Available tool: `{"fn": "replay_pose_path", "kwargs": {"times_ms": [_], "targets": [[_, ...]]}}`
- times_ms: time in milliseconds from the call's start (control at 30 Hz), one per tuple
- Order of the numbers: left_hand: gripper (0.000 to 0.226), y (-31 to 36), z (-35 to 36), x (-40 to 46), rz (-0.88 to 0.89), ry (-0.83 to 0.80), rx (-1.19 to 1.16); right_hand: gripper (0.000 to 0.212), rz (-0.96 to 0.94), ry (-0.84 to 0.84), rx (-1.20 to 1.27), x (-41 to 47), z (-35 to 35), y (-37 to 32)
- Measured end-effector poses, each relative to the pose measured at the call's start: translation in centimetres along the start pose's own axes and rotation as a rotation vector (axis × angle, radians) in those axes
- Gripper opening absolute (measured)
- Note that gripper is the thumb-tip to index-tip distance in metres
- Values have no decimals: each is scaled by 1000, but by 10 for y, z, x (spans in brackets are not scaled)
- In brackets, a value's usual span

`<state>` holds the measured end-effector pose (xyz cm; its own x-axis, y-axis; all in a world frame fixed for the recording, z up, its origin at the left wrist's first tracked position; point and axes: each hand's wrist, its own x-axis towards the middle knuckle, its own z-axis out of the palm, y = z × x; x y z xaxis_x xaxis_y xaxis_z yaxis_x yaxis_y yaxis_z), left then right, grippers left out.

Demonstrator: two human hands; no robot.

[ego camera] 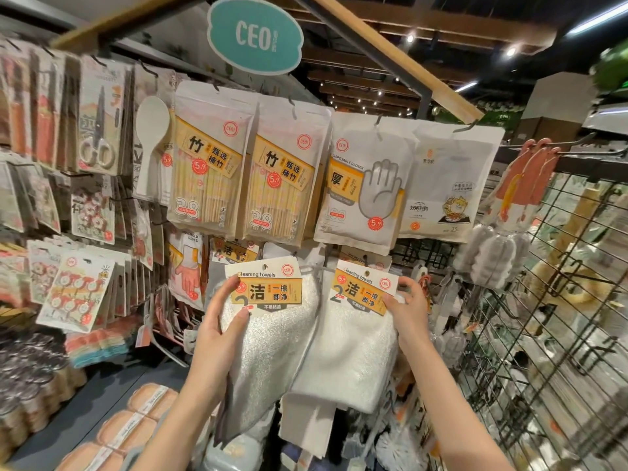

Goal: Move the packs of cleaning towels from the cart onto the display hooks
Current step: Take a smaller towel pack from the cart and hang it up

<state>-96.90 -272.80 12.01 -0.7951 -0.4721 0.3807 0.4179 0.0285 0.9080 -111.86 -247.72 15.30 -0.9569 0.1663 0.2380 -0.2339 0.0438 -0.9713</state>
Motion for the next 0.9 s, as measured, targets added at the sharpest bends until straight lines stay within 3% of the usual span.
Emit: {"fn": "replay_pose_path", "kwargs": {"times_ms": [533, 633, 900], "targets": [[49, -7, 0, 11, 3, -12, 21, 40, -121, 73, -98, 30, 8, 21], [50, -6, 3, 13, 7, -16, 6, 27, -128, -8, -188, 36, 13, 20], [49, -3, 3, 15, 6, -18, 0, 38, -35, -112, -296, 52, 21, 20]]}}
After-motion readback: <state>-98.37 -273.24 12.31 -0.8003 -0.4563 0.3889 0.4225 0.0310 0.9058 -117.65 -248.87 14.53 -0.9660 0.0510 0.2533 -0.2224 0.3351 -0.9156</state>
